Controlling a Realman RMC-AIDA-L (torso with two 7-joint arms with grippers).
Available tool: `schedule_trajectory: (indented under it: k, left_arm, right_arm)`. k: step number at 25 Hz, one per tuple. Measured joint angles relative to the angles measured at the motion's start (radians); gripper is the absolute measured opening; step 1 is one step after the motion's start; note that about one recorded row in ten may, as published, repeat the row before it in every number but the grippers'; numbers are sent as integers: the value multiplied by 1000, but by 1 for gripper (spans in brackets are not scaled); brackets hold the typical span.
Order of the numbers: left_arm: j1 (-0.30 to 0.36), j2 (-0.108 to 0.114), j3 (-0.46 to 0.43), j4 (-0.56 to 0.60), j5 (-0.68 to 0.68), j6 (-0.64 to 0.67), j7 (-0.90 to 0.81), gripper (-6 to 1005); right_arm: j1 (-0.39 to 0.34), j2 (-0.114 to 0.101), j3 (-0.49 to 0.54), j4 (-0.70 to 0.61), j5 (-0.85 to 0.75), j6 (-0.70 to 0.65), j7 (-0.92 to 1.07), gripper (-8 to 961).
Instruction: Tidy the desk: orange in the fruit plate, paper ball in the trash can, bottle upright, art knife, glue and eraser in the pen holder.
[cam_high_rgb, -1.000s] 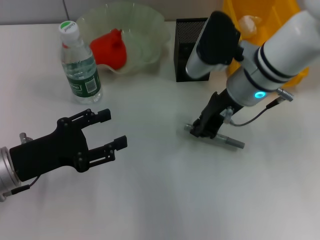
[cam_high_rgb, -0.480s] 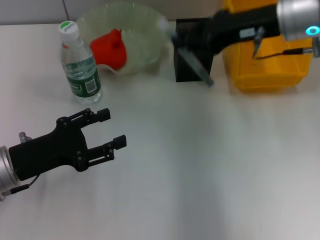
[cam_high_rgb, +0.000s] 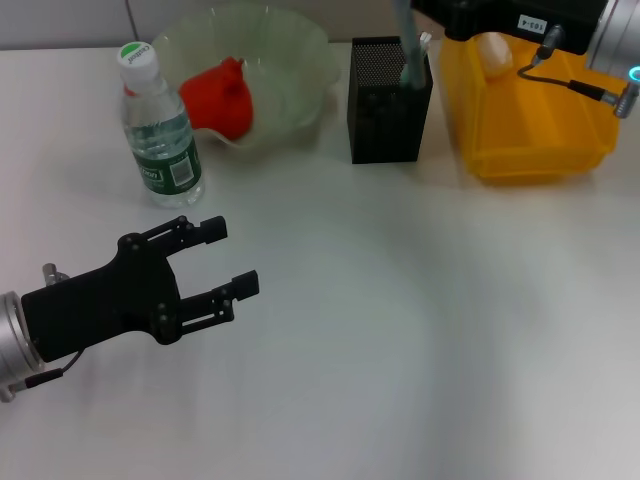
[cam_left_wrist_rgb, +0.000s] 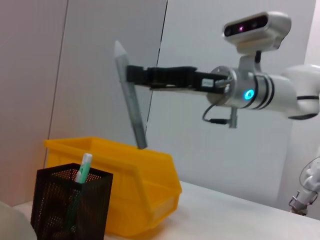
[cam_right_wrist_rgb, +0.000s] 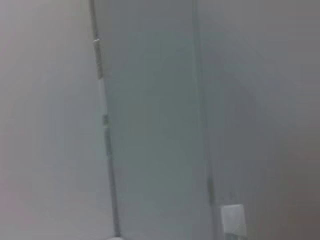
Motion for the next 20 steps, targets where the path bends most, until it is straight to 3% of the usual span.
schedule_trajectory:
  k: [8, 20]
  left_arm:
    - [-1, 0, 0, -2, 0, 3, 5, 773]
    - [-8, 0, 0, 0, 0, 10, -5, 773]
  right_arm:
    - [30, 6, -9, 185, 210, 97, -307, 136]
    - [104, 14, -10, 460, 491, 108, -755, 135]
